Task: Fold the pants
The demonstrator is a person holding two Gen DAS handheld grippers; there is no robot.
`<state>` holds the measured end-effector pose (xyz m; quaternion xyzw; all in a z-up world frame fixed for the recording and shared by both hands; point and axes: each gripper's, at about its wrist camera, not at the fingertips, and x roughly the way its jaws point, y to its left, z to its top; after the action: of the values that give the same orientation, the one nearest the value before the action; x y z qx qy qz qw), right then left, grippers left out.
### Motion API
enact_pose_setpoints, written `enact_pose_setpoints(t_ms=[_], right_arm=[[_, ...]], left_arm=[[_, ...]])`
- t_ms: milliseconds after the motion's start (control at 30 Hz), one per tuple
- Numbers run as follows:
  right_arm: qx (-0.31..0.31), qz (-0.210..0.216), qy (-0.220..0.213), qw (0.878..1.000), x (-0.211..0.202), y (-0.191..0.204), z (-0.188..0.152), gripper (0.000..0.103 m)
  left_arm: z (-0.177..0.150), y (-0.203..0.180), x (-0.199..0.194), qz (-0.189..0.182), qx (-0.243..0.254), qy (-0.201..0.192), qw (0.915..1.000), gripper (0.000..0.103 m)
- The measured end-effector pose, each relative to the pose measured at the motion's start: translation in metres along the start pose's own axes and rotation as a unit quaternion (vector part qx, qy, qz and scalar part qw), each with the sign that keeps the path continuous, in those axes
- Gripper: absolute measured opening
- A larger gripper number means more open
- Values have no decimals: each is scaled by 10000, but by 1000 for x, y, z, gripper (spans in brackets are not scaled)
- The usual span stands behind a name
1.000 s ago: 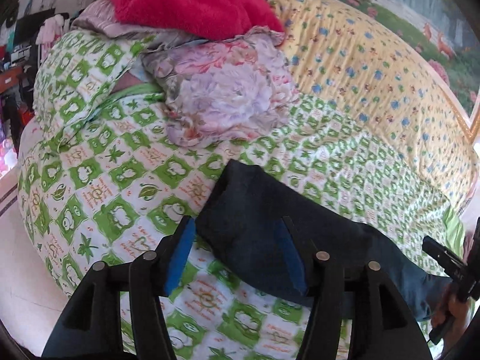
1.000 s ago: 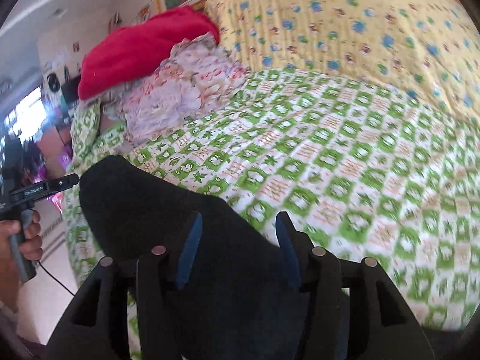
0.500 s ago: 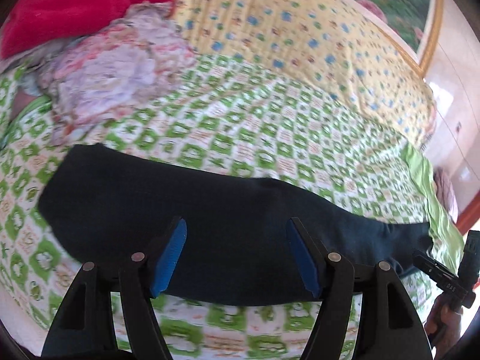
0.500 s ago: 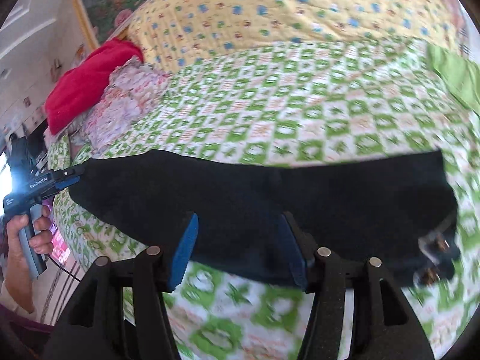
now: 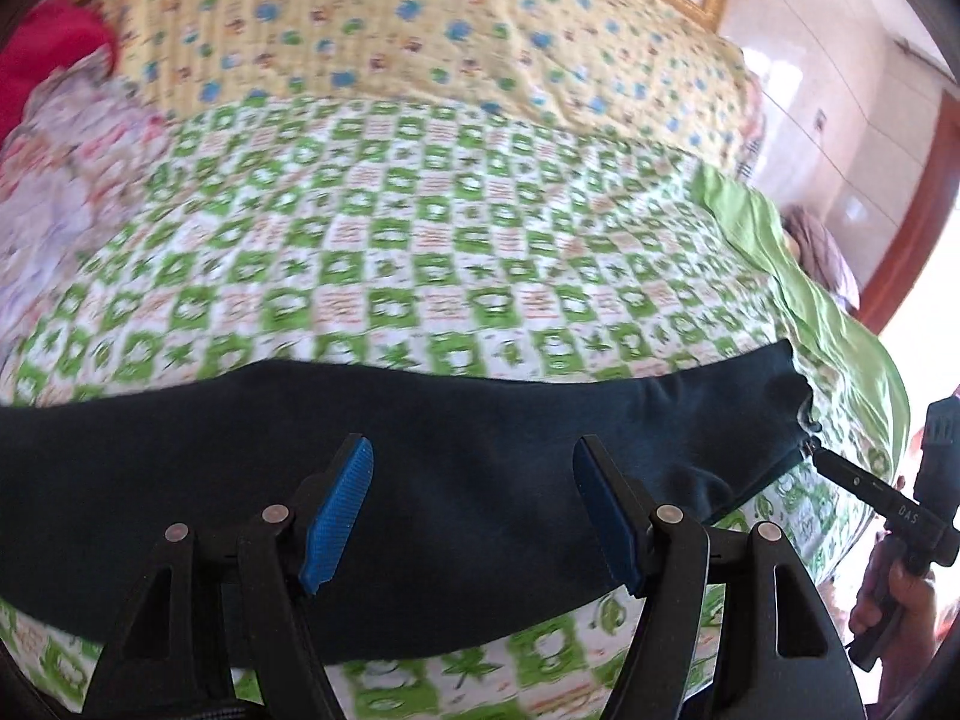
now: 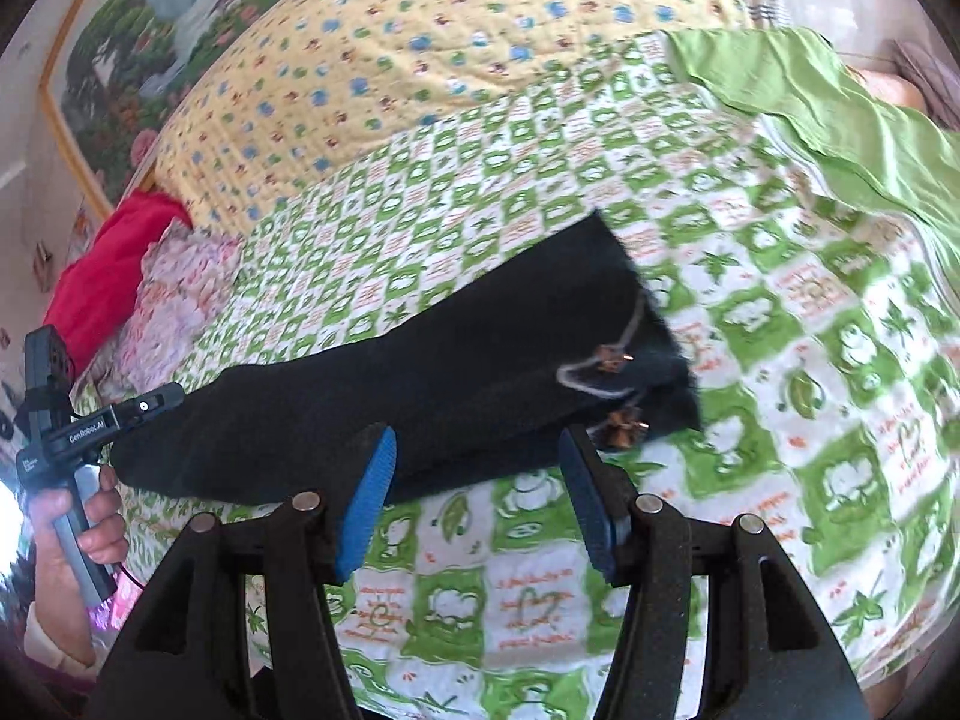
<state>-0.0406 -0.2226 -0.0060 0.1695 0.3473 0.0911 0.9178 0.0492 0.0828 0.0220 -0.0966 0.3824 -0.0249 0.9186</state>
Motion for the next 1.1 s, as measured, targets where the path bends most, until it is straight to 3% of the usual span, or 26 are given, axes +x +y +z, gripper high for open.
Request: enact_pose_setpoints(t_ms=[300,600,833,933,1000,1100], right_arm=[[720,-107,-33,9973,-7,-33,-8,60],[1759,523,-40,9830,-2,-54,-12,60],[2231,640,-286,9723,10,-61,-1,59],[2358,621,-381,9691,19,-67,6,41],[2423,686,-365,9671,26,-73,6,19],[2357,762,-367,9681,27,-80,2,13]], left_arm=[[33,-60,35,-624,698,222,9954,71],[53,-97,57,-899,1144,366,9887,71],[61,-124,86,-1147,1488,686,9798,72],[61,-139,99,-1256,1738,851,9730,72],[61,-149,106,-1346,1912,971,9674,72],[63,-166,120,-1490,2199,1164,9570,72]])
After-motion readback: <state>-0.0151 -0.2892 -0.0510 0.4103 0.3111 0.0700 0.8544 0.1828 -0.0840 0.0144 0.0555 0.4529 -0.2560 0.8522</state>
